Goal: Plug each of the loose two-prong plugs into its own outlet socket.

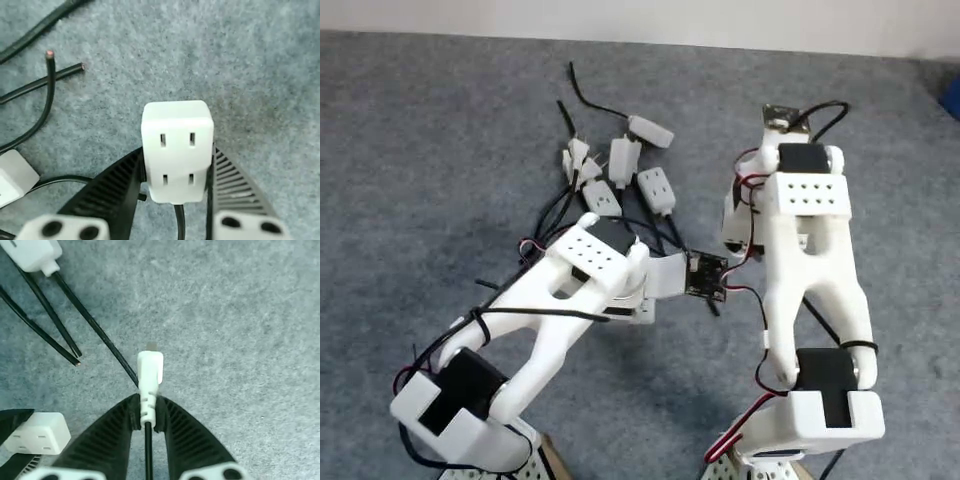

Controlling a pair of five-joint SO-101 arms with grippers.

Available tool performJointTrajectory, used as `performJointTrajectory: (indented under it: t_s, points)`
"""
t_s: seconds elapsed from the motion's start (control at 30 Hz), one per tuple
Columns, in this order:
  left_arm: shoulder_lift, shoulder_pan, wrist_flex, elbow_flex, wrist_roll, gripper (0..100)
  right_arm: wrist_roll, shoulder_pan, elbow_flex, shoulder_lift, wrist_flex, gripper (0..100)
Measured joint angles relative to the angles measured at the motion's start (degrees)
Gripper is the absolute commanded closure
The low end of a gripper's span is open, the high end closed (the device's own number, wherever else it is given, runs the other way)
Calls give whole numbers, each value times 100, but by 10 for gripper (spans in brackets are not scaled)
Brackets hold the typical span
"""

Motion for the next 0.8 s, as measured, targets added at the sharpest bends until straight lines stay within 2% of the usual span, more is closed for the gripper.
performJointTrajectory:
  t_s: [0.6,0.8]
  points:
    - [0,-519,-308,343,0,770,26,308,-35,0,0,991]
    - [0,-527,-308,343,0,693,26,290,-35,0,0,991]
